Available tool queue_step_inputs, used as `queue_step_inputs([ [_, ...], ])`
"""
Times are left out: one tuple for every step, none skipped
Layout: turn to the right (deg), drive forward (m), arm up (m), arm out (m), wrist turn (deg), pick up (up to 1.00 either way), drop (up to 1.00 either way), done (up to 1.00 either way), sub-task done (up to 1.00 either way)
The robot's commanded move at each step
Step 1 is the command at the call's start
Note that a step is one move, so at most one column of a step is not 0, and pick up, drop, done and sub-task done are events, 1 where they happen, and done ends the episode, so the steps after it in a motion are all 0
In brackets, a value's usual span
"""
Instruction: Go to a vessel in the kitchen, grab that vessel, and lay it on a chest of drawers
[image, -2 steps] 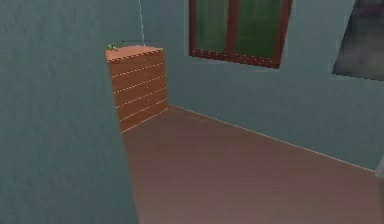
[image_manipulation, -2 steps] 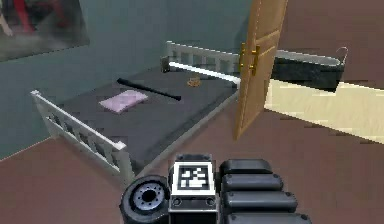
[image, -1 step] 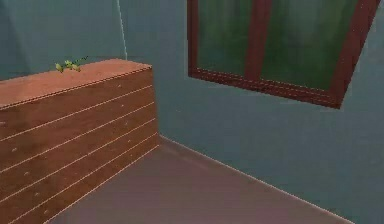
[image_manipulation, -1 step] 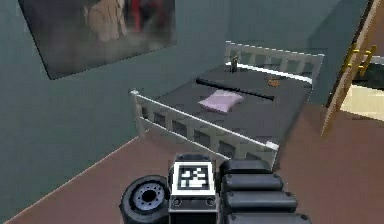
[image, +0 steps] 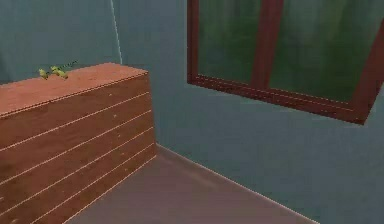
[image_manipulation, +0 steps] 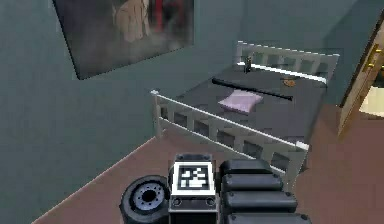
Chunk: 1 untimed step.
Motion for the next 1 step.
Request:
queue_step_inputs([
  [-24.0, 0.00, 0.00, 0.00, 0.0, 0.00, 0.00, 0.00, 0.00],
])
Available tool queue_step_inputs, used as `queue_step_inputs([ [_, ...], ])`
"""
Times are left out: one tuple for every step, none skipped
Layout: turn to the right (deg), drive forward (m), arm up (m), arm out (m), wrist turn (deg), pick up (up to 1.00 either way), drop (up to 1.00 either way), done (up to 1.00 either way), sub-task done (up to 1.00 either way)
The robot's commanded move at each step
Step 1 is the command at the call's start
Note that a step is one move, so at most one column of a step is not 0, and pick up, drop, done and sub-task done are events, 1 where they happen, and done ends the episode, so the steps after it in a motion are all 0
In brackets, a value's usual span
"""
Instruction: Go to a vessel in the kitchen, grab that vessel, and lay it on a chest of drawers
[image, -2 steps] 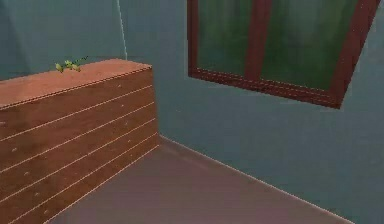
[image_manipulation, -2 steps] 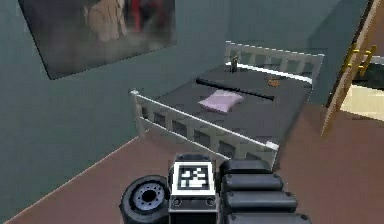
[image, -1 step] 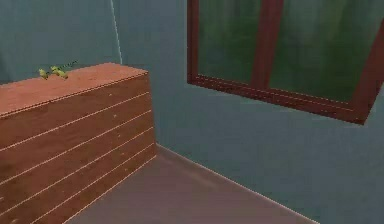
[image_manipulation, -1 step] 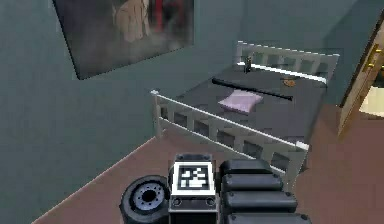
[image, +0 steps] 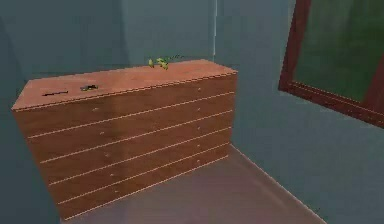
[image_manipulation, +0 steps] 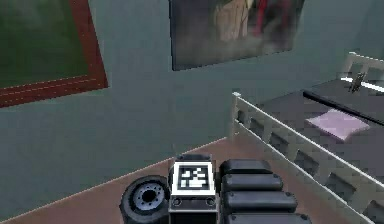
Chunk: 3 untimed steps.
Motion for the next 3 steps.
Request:
queue_step_inputs([
  [0.0, 1.00, 0.00, 0.00, 0.0, 0.00, 0.00, 0.00, 0.00],
  [-12.0, 0.00, 0.00, 0.00, 0.0, 0.00, 0.00, 0.00, 0.00],
  [-3.0, 0.00, 0.00, 0.00, 0.0, 0.00, 0.00, 0.00, 0.00],
])
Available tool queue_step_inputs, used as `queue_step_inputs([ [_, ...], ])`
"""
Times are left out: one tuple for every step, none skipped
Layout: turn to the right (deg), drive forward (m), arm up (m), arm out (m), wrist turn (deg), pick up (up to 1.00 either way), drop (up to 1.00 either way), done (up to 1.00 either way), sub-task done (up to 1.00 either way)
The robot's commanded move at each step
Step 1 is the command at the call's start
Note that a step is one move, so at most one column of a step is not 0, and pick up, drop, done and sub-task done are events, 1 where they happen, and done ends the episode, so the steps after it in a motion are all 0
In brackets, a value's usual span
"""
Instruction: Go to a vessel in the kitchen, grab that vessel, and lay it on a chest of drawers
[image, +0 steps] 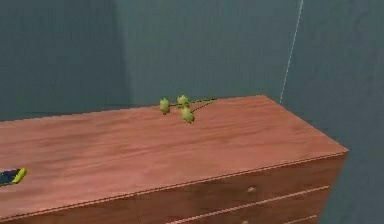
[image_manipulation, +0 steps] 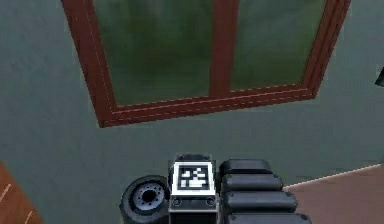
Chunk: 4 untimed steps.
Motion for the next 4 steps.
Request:
queue_step_inputs([
  [0.0, 0.10, 0.00, 0.00, 0.0, 0.00, 0.00, 0.00, 0.00],
  [45.0, 0.00, 0.00, 0.00, 0.0, 0.00, 0.00, 0.00, 0.00],
  [45.0, 0.00, 0.00, 0.00, 0.0, 0.00, 0.00, 0.00, 0.00],
  [45.0, 0.00, 0.00, 0.00, 0.0, 0.00, 0.00, 0.00, 0.00],
])
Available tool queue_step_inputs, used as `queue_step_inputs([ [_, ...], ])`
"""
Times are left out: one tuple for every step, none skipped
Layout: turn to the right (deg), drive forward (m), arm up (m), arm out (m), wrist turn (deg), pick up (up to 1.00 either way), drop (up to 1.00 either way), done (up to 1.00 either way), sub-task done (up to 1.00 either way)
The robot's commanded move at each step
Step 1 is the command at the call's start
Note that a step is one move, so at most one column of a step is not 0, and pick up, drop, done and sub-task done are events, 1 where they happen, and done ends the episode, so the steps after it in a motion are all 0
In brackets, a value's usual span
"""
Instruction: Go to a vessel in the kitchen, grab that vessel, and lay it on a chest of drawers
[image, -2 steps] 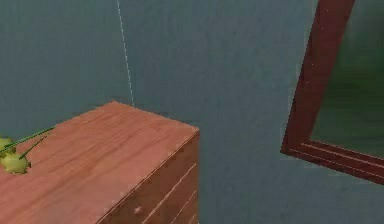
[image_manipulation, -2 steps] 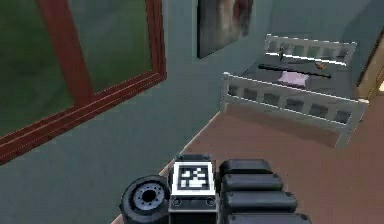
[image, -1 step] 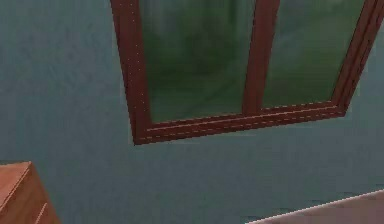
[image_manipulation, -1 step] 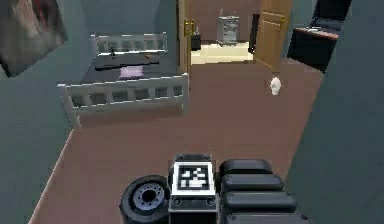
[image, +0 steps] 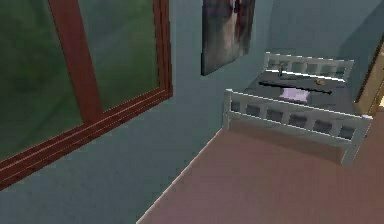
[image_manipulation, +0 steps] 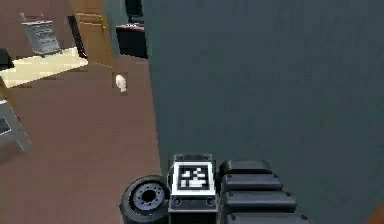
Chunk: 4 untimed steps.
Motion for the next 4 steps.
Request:
queue_step_inputs([
  [21.0, 0.00, 0.00, 0.00, 0.0, 0.00, 0.00, 0.00, 0.00],
  [-45.0, 0.00, 0.00, 0.00, 0.0, 0.00, 0.00, 0.00, 0.00],
  [-45.0, 0.00, 0.00, 0.00, 0.0, 0.00, 0.00, 0.00, 0.00],
  [-45.0, 0.00, 0.00, 0.00, 0.0, 0.00, 0.00, 0.00, 0.00],
])
